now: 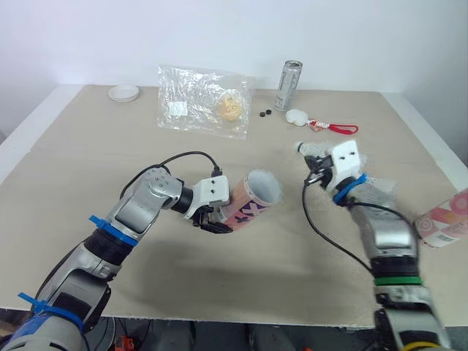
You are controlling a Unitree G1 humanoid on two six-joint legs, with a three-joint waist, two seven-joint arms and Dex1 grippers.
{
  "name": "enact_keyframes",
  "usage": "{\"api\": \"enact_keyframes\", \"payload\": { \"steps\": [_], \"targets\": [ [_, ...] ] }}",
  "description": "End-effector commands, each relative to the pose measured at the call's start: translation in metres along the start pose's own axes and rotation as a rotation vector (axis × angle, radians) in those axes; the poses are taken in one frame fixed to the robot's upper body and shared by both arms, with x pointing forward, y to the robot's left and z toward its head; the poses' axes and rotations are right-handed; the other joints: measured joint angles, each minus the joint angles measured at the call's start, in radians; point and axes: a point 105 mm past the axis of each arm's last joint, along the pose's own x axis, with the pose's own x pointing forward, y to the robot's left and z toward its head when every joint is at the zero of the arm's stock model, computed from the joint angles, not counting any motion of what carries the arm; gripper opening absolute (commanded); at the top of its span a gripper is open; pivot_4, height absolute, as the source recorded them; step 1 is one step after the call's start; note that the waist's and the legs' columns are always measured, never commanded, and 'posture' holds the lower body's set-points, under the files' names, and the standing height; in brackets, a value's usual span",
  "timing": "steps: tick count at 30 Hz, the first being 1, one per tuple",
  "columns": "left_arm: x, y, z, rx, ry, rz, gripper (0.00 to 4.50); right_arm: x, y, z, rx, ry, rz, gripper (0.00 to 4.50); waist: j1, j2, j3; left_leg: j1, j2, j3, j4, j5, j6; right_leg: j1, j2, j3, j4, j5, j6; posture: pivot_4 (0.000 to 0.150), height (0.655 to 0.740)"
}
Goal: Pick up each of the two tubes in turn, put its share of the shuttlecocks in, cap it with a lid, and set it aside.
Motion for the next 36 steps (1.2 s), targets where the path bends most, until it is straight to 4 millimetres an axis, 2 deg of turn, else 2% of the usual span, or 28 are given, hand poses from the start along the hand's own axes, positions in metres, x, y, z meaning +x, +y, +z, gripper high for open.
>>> {"api": "enact_keyframes", "payload": {
  "steps": [1,2,5,8,14,21,24,27,28,29,31,33,36],
  "targets": [
    [-0.001,0.005,0.002,-0.013,-0.006,0.003,2.95,-0.034,0.015,0.077,-0.317,-0.224,0.308,0.05,0.001,0.003,0.002,0.0,0.0,0.0,0.0,0.0,0.0,0.0,0.0,0.0,0.0,0.0,0.0,0.15,0.74],
    [-0.001,0.005,0.002,-0.016,-0.008,0.001,2.95,-0.043,0.021,0.086,-0.392,-0.239,0.392,0.05,0.002,0.005,0.003,0.0,0.0,0.0,0.0,0.0,0.0,0.0,0.0,0.0,0.0,0.0,0.0,0.15,0.74],
    [-0.001,0.006,0.002,-0.019,-0.005,-0.005,2.95,-0.057,0.033,0.094,-0.557,-0.237,0.546,0.05,0.0,0.003,0.002,0.0,0.0,0.001,0.0,0.0,0.0,0.001,0.0,0.0,0.0,0.0,0.0,0.15,0.74],
    [0.0,0.007,0.004,-0.026,-0.016,-0.009,2.95,-0.065,0.048,0.102,-0.599,-0.266,0.646,0.05,0.0,0.003,0.002,0.001,0.0,0.001,0.001,0.0,0.0,0.001,0.0,0.0,0.0,-0.002,-0.002,0.15,0.74],
    [0.0,0.007,0.005,-0.03,-0.02,-0.008,2.95,-0.063,0.061,0.098,-0.69,-0.265,0.727,0.05,0.001,0.003,0.002,0.0,0.0,0.001,0.002,0.0,0.0,0.001,-0.001,0.0,0.0,-0.002,-0.004,0.15,0.74],
    [-0.002,0.009,0.006,-0.04,-0.022,0.001,2.95,-0.062,0.073,0.09,-0.698,-0.268,0.797,0.05,0.001,0.003,0.002,-0.001,0.0,0.001,0.002,0.0,0.0,0.001,-0.001,0.0,0.0,-0.002,-0.003,0.15,0.74],
    [-0.002,0.008,0.005,-0.041,-0.021,0.002,2.95,-0.062,0.072,0.089,-0.689,-0.267,0.804,1.02,0.001,0.003,0.002,-0.001,0.0,0.001,0.002,0.0,0.0,0.001,-0.001,0.0,0.0,-0.002,-0.003,0.15,0.74],
    [-0.002,0.007,0.005,-0.045,-0.021,0.0,2.95,-0.064,0.07,0.095,-0.664,-0.286,0.798,2.53,0.001,0.003,0.002,-0.001,0.0,0.001,0.002,0.0,0.0,0.001,-0.001,0.0,0.0,-0.002,-0.003,0.15,0.74],
    [-0.003,0.007,0.005,-0.047,-0.021,0.0,2.95,-0.064,0.07,0.097,-0.655,-0.293,0.796,2.88,0.001,0.003,0.002,0.0,0.0,0.001,0.002,0.0,0.0,0.001,-0.001,0.0,0.0,-0.002,-0.003,0.15,0.74],
    [-0.003,0.007,0.004,-0.047,-0.018,0.001,2.95,-0.066,0.068,0.101,-0.625,-0.303,0.784,3.68,0.001,0.003,0.002,0.0,0.0,0.001,0.002,0.0,0.0,0.001,-0.001,0.0,0.0,-0.002,-0.003,0.15,0.74],
    [-0.003,0.007,0.003,-0.049,-0.016,0.001,2.95,-0.068,0.064,0.106,-0.546,-0.316,0.757,4.34,0.001,0.003,0.002,0.0,0.0,0.001,0.002,0.0,0.0,0.001,-0.001,0.0,0.0,-0.002,-0.003,0.15,0.74],
    [-0.003,0.007,0.003,-0.05,-0.013,0.001,2.95,-0.069,0.052,0.111,-0.386,-0.318,0.671,4.44,0.001,0.003,0.002,-0.001,0.0,0.001,0.002,0.0,0.0,0.001,-0.001,0.0,0.0,0.0,-0.001,0.15,0.74],
    [-0.004,0.007,0.002,-0.048,-0.009,-0.002,2.95,-0.07,0.024,0.103,-0.129,-0.256,0.488,4.44,0.002,0.002,0.002,-0.001,0.0,0.0,0.002,0.0,0.0,0.001,-0.001,-0.001,0.0,0.0,-0.001,0.15,0.74]
  ]
}}
